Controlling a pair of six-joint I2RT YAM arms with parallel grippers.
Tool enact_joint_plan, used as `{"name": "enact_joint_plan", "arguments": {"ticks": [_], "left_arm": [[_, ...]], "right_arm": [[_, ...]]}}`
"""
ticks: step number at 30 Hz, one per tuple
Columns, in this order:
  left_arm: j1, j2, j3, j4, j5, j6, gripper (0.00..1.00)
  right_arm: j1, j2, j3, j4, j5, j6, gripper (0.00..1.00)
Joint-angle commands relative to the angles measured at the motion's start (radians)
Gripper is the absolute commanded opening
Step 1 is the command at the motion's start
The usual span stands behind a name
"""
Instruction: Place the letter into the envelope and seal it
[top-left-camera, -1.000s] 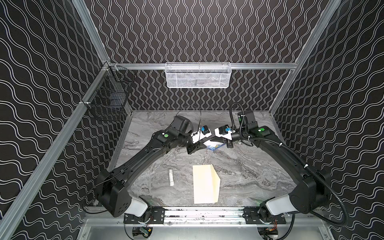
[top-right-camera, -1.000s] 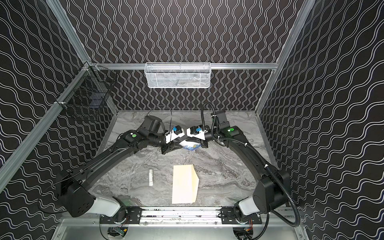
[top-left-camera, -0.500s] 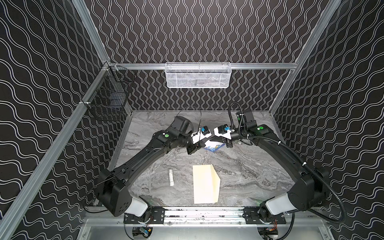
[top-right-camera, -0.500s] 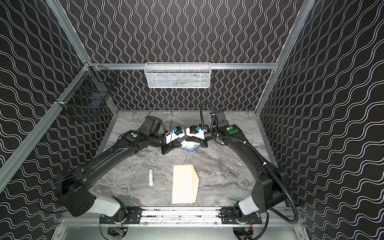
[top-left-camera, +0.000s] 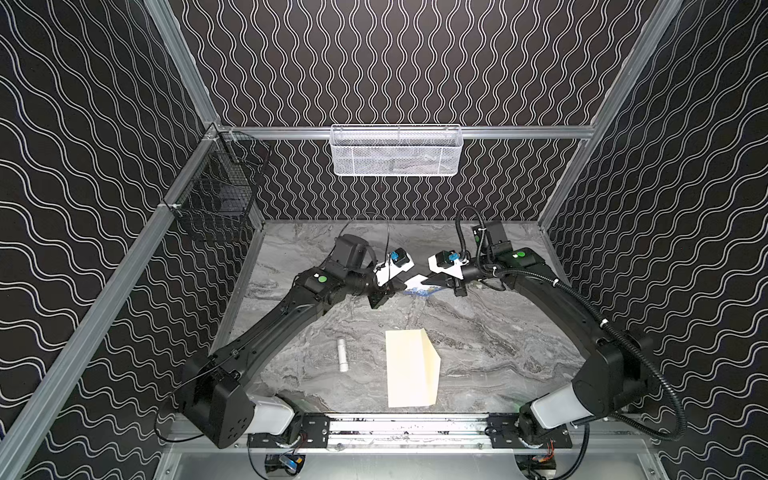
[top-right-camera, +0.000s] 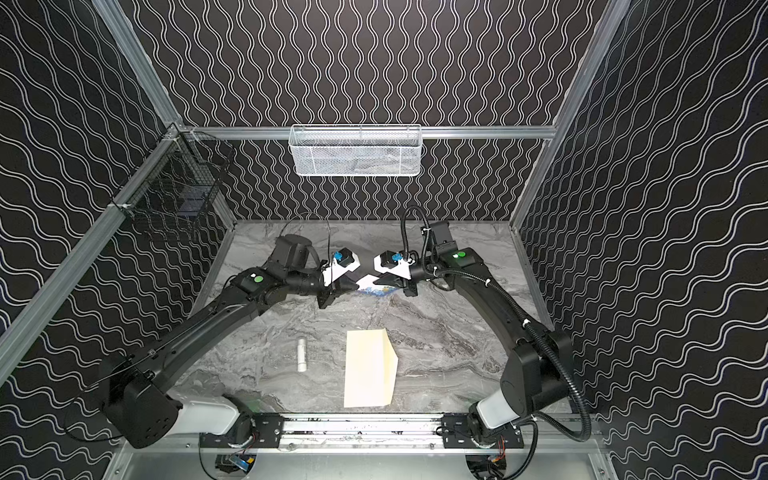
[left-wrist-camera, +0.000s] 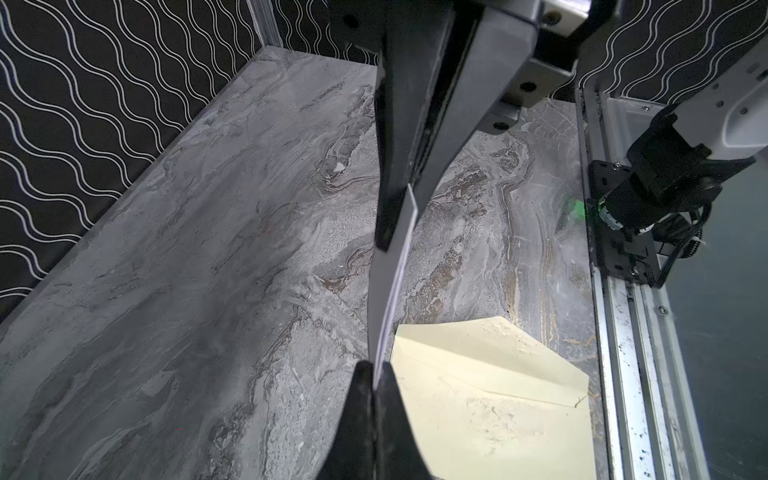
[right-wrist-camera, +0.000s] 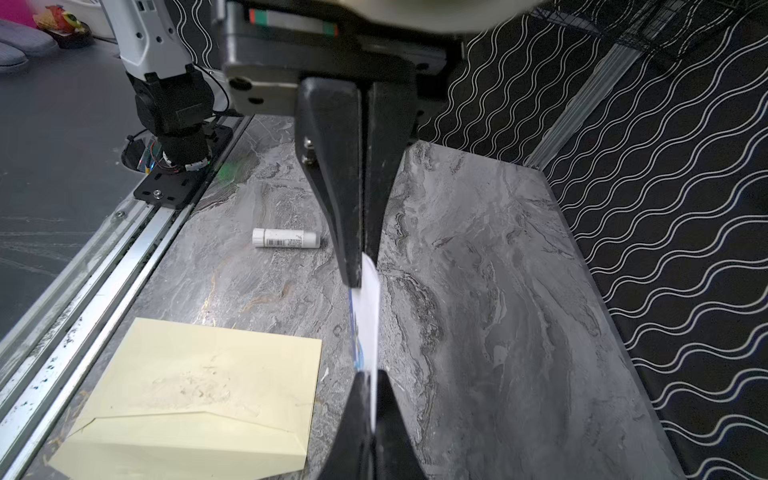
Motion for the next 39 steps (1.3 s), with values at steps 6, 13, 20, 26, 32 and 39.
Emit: {"name": "enact_joint_plan", "arguments": {"ticks": [6,13,20,26,32,39], "left_arm": [[0.006,-0.022,-0.016,0.055,0.026,-0.032,0.0],[0.011,-0.042,-0.029,0.056,0.022,-0.032,0.0],[0.014,-0.047,-0.036,0.068,0.028,-0.035,0.0],[0.014,-0.026,-0.004,0.049,0.022,-0.047,0.14],[0.014,-0.023,0.018,0.08,0.012,-0.048,0.57],[0.002,0.057,0.145,0.022,0.04,0.023,0.63]], "right_arm": [[-0.01,-0.018,-0.019,-0.017,0.009,-0.011,0.16],[-0.042,-0.02,-0.044,-0.028,0.01,-0.012,0.06],[-0.056,-0.029,-0.063,0.01,-0.017,0.009,0.0],[-0.055,-0.01,-0.044,-0.008,-0.026,0.001,0.0],[-0.053,-0.005,-0.036,-0.031,-0.029,-0.011,0.0],[-0.041,0.022,-0.007,-0.052,-0.04,-0.015,0.0]]}}
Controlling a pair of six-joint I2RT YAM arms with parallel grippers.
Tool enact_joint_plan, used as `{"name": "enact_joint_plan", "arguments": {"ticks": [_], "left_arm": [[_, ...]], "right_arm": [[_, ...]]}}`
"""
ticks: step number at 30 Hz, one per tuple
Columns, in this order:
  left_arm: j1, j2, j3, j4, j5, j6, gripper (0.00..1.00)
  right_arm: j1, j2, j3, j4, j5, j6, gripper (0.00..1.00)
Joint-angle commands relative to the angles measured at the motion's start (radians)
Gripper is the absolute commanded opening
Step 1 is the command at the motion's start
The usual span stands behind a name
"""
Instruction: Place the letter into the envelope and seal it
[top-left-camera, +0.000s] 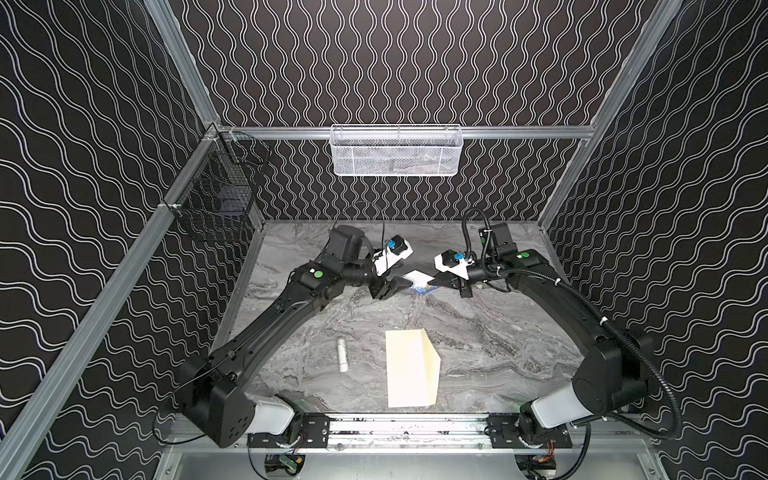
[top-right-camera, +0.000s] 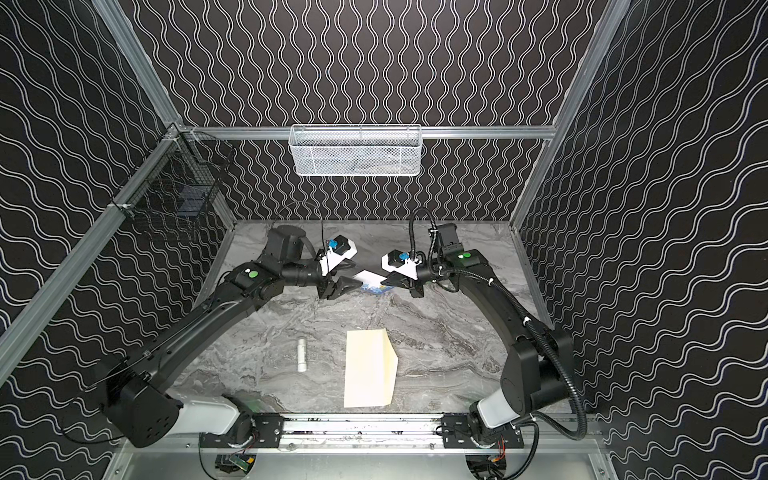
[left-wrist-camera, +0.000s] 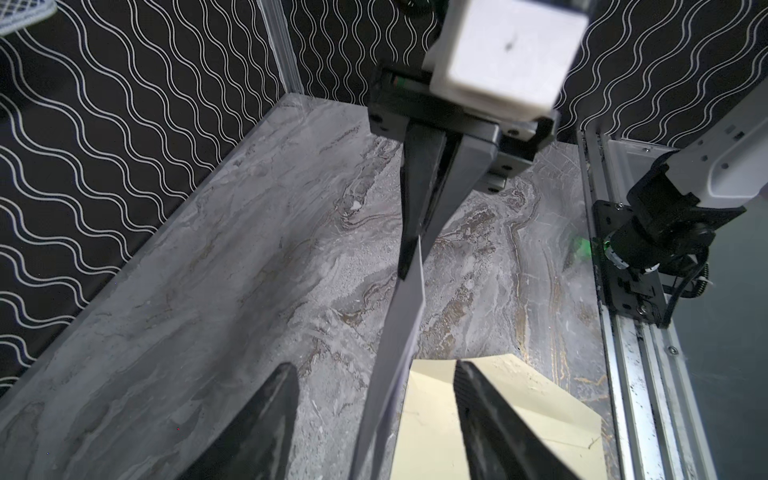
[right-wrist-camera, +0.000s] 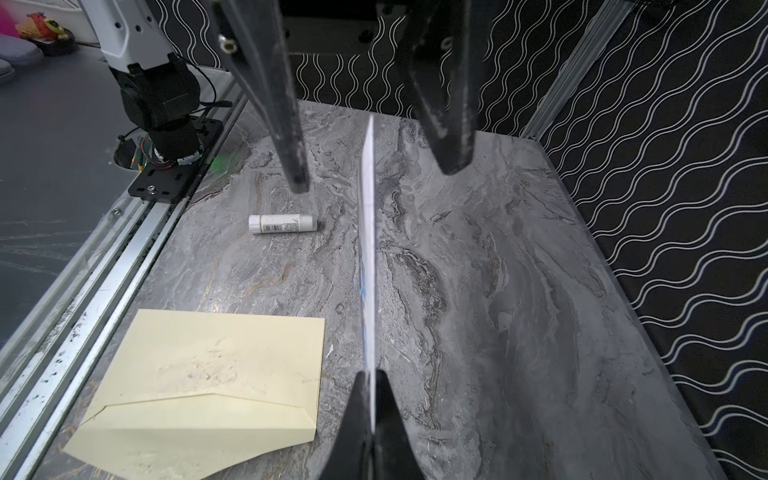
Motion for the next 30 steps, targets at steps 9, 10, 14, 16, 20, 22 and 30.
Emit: {"name": "enact_joint_plan", "arguments": {"ticks": [9,10,14,16,20,22,30], "left_arm": [[-0.034,0.106,0.115,-0.059,0.045,0.079,0.35],[-0.035,0.104,0.114,-0.063,0.045,0.079,0.32],[-0.035,0.095,0.102,-0.059,0.045,0.071,0.15],[-0.034,0.091,0.098,-0.063,0.047,0.07,0.07],[-0.034,0.073,0.064,-0.024,0.048,0.035,0.0],[-0.031,0.063,0.038,0.026,0.046,-0.022,0.0],[-0.029,0.057,0.026,0.065,-0.016,-0.149,0.0]], "right_arm": [[0.01,0.015,0.039,-0.049,-0.026,-0.026,0.0],[0.01,0.016,0.04,-0.052,-0.025,-0.027,0.0],[0.01,0.017,0.046,-0.051,-0.023,-0.023,0.0],[0.01,0.017,0.042,-0.045,-0.026,-0.02,0.0],[0.009,0.018,0.039,-0.042,-0.021,-0.02,0.0],[0.01,0.016,0.039,-0.044,-0.012,-0.016,0.0],[-0.006,0.006,0.031,-0.004,-0.032,0.046,0.2]]}}
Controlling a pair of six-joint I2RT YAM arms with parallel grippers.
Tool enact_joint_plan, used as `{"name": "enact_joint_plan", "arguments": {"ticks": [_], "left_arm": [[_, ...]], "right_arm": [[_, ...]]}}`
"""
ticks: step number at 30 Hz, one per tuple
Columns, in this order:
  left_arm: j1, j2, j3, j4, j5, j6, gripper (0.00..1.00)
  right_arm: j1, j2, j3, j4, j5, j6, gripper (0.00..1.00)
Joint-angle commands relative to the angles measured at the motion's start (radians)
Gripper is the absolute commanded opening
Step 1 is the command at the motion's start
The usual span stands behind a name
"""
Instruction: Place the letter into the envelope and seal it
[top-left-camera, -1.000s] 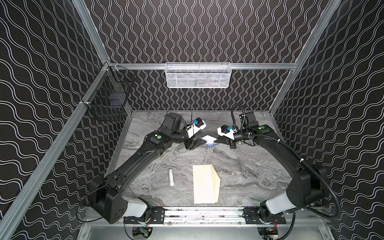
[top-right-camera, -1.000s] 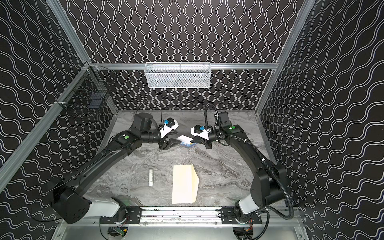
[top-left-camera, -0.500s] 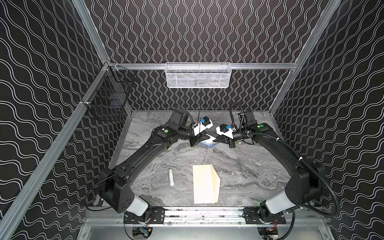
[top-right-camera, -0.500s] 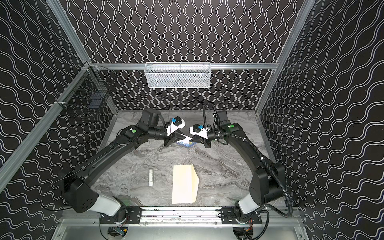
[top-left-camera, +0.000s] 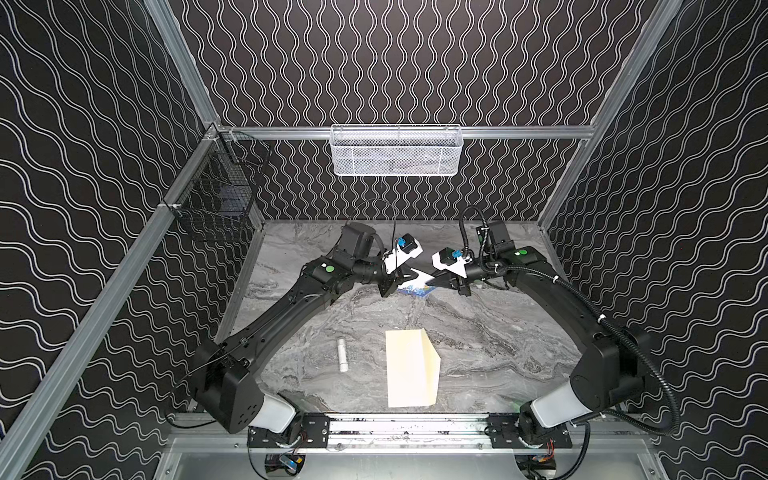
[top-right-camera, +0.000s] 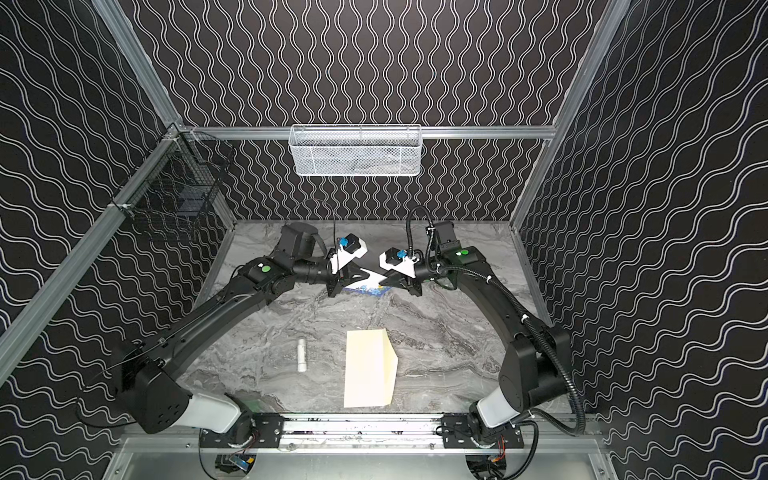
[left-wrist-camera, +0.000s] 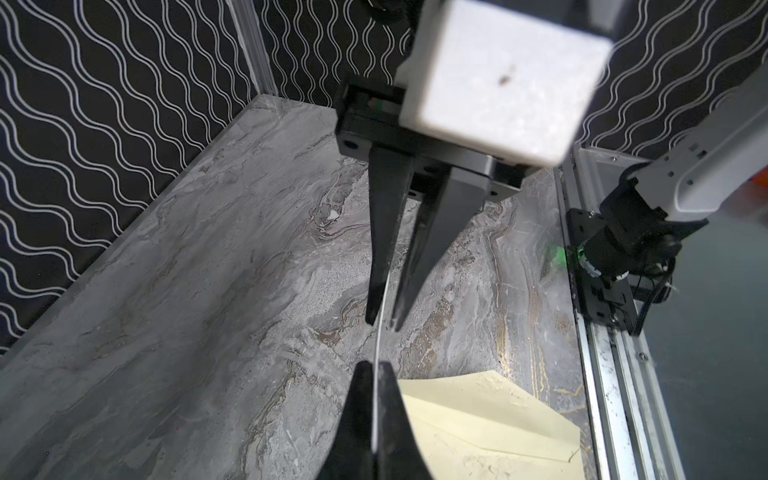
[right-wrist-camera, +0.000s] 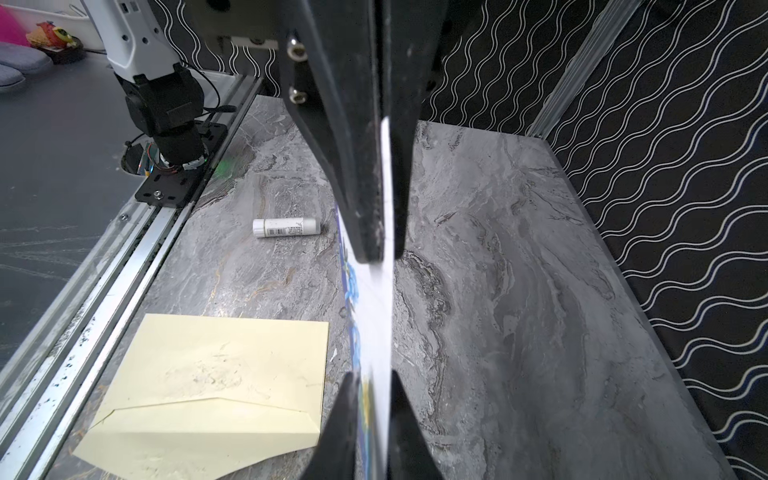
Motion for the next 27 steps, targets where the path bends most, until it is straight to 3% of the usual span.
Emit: {"name": "enact_joint_plan", "arguments": {"ticks": [1,8,12,18,23,27], "left_arm": [[0.008,0.002,0.002,0.055,-0.03,-0.092,0.0],[0.008,-0.045,-0.077,0.144,-0.021,-0.149,0.0],[0.014,-0.049,-0.082,0.145,-0.034,-0.156,0.0],[0.014,-0.046,-0.084,0.168,-0.027,-0.17,0.0],[0.019,-0.058,-0.087,0.176,-0.019,-0.174,0.0],[0.025,-0.063,-0.088,0.17,-0.019,-0.168,0.0]], "right_arm": [[-0.014,-0.003,0.005,0.004,-0.039,0.012,0.22],[-0.053,-0.018,-0.03,0.035,-0.068,0.042,0.19],[-0.069,-0.009,-0.021,0.012,-0.088,0.032,0.0],[-0.071,-0.016,-0.025,0.004,-0.089,0.028,0.0],[-0.077,-0.038,-0.046,0.021,-0.076,0.028,0.16],[-0.082,-0.038,-0.047,0.016,-0.078,0.021,0.16]]}}
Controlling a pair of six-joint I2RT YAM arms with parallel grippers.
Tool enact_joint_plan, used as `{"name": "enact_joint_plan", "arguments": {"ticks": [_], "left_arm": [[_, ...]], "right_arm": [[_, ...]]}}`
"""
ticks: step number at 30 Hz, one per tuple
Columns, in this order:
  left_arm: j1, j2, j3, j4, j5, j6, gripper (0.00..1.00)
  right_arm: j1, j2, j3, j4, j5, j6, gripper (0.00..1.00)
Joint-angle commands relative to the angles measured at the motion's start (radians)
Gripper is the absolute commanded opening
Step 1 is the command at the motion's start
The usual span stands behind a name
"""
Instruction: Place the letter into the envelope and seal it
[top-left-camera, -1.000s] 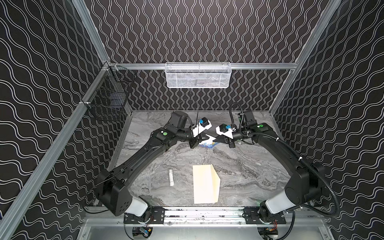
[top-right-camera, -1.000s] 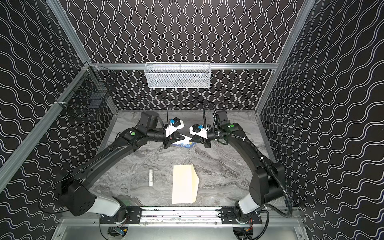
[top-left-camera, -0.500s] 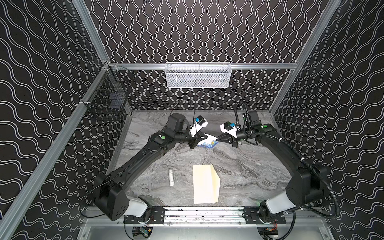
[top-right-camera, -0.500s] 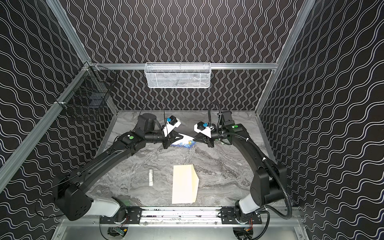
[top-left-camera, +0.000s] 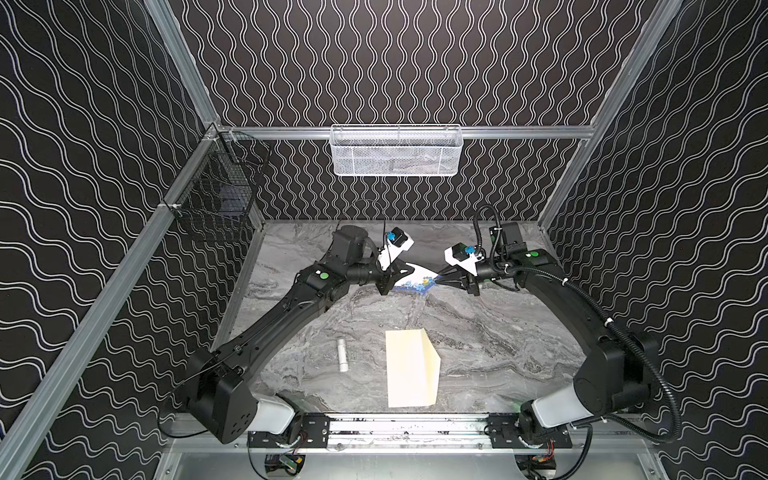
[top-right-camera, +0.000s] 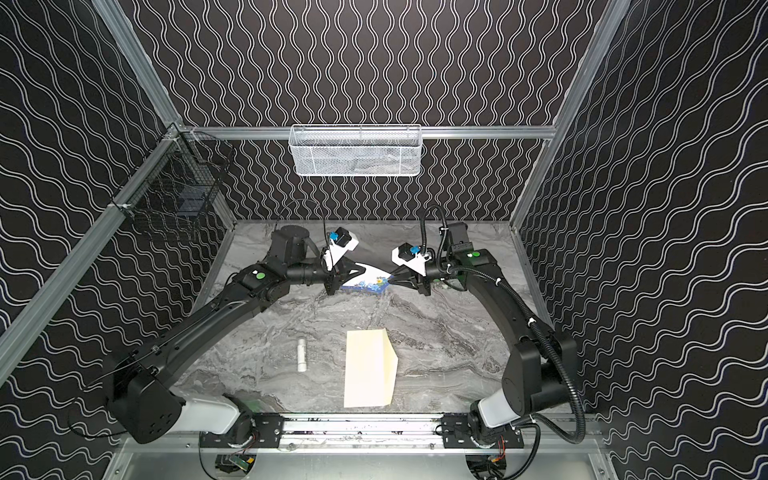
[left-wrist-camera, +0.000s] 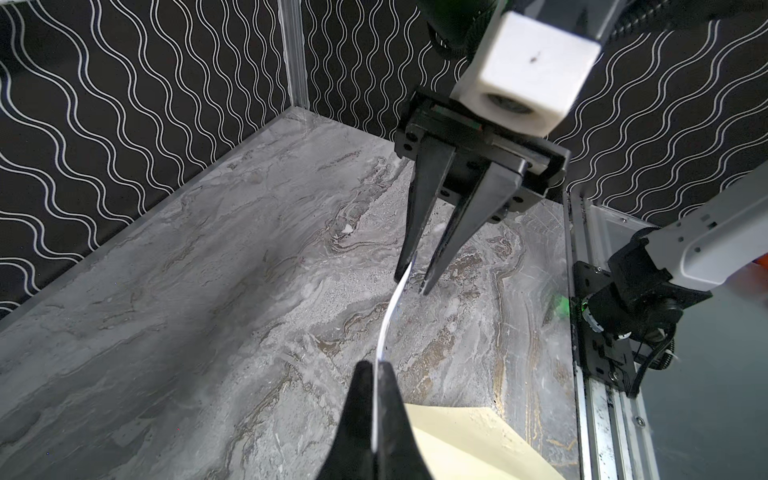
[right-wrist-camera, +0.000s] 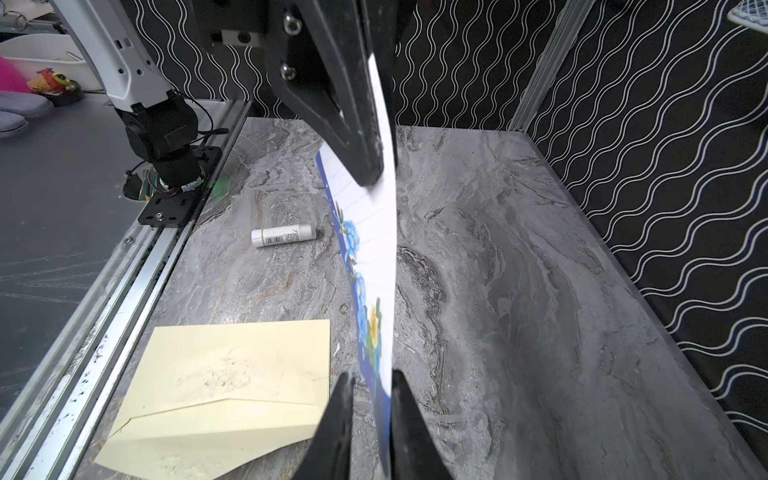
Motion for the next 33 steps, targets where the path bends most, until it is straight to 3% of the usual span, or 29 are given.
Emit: {"name": "enact_joint_plan", "arguments": {"ticks": [1,3,11,14,16,18,20,33], "left_arm": [[0.007,-0.006,-0.002,0.031,0.003,-0.002,0.0],[0.006,-0.01,-0.007,0.032,-0.002,0.002,0.0],[0.01,-0.017,-0.015,0.034,-0.002,0.007,0.0],[0.011,-0.015,-0.012,0.032,0.005,0.01,0.0],[0.012,-0.015,-0.009,0.027,0.009,0.011,0.0],[0.012,-0.019,-0.017,0.031,0.006,0.012,0.0],[0.012,-0.024,-0.027,0.042,0.004,0.009,0.0],[0.018,-0.012,-0.003,0.027,0.016,0.023,0.0]], "right_arm": [[-0.003,-0.004,0.0,-0.003,-0.018,-0.02,0.12],[-0.005,-0.001,0.005,-0.017,-0.019,-0.03,0.0],[-0.01,-0.012,-0.014,0.01,-0.018,-0.024,0.0],[-0.011,-0.01,-0.01,0.011,-0.011,-0.022,0.14],[-0.011,-0.009,-0.012,0.014,-0.012,-0.022,0.18],[-0.01,-0.009,-0.015,0.016,-0.015,-0.023,0.13],[-0.01,-0.006,-0.016,0.017,-0.02,-0.026,0.0],[-0.011,-0.063,-0.109,0.172,-0.015,0.069,0.0]]}}
